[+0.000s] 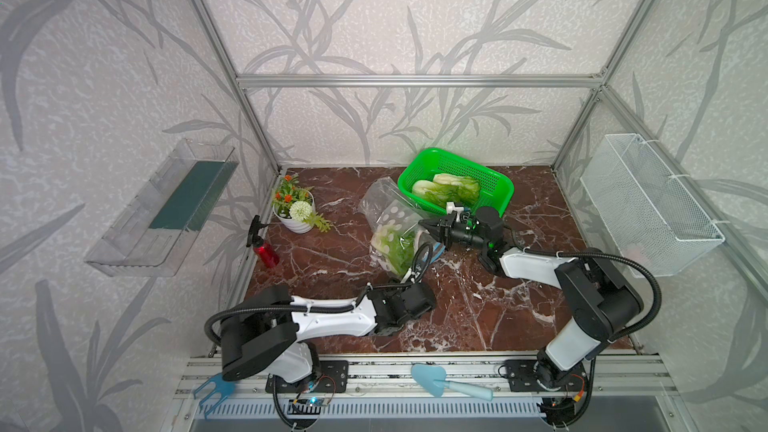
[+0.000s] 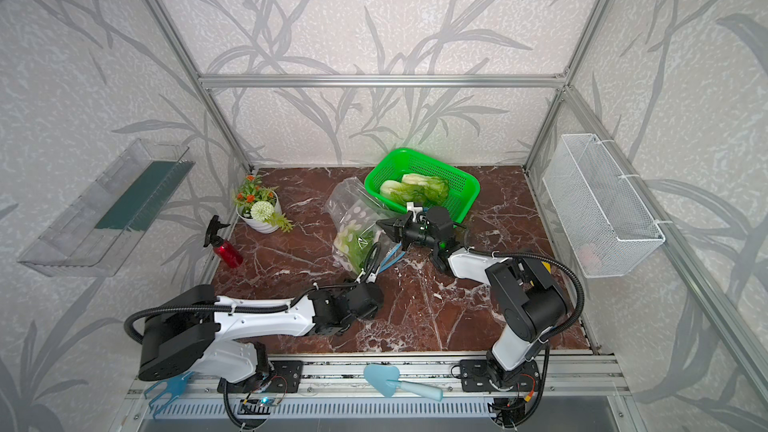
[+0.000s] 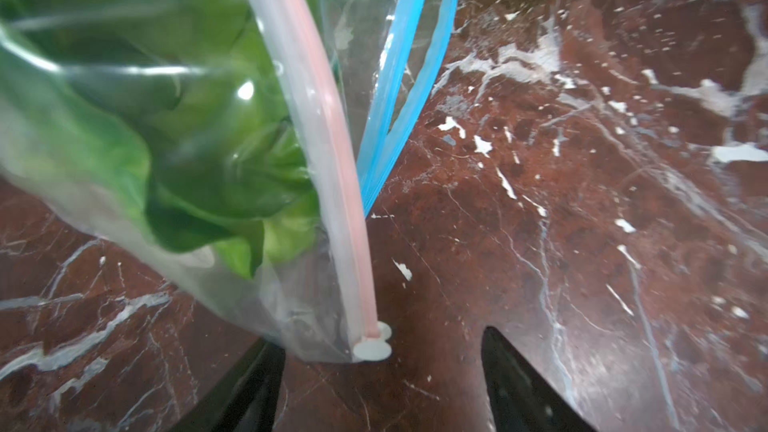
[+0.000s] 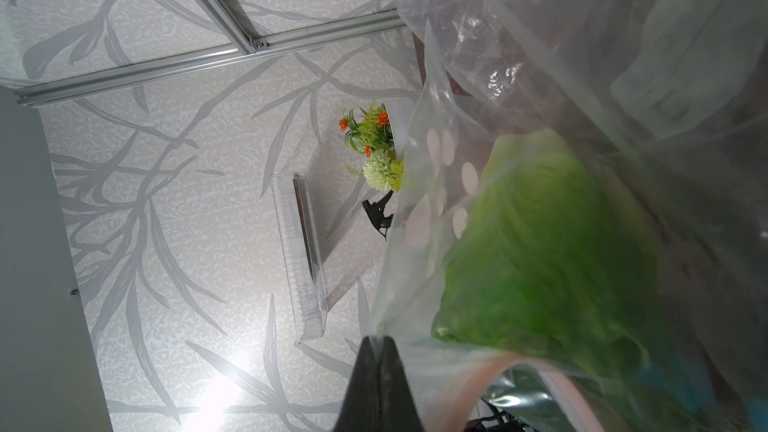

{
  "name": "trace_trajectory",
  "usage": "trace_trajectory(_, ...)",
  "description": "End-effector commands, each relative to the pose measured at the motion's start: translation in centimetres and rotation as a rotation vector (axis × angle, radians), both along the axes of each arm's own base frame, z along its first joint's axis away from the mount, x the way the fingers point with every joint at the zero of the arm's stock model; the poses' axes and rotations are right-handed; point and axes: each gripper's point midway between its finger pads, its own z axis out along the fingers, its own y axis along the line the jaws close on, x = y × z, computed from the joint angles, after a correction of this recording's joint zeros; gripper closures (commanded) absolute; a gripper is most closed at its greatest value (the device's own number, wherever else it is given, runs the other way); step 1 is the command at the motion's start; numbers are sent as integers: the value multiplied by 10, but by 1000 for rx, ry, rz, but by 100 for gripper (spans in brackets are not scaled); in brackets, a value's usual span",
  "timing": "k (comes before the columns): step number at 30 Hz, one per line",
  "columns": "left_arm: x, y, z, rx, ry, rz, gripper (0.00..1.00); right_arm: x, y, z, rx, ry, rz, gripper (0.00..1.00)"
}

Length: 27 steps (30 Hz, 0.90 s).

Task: Open the zip-top bag and take out the chinese cabbages
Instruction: Pick up the zipper food storage bag at the center of the board.

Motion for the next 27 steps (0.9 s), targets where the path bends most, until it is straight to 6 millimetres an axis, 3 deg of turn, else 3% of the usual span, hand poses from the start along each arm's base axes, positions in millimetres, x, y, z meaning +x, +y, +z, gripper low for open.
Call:
trace_trajectory(1,10,28,-6,144,-56,146,39,-4,-6,30,58,-66,-36,100)
trace_trajectory(6,14,31,-13,185,-68,176,61,-7,-10,29,50,-58,-50,100)
trace_trajectory(13,16,37,16,178,-120,170,99,-6,-16,15,-7,-61,-47,98)
trace_trajectory(17,12,42,33,170,-122,137,100,-4,-24,13,-70,-93,-33,90)
trace_trajectory(18,11,43,38,164,-122,125,100,-5,-28,3,-109,-69,-34,86)
trace_trajectory(21,7,43,46,133,-97,68,100,-7,-40,0,-188,-95,-32,74)
trace_trajectory(24,1,41,54,106,-66,-10,100,-8,-53,2,-301,-162,-11,42)
trace_trajectory(27,-5,42,63,88,-31,-89,100,-12,-66,6,-461,-279,39,21)
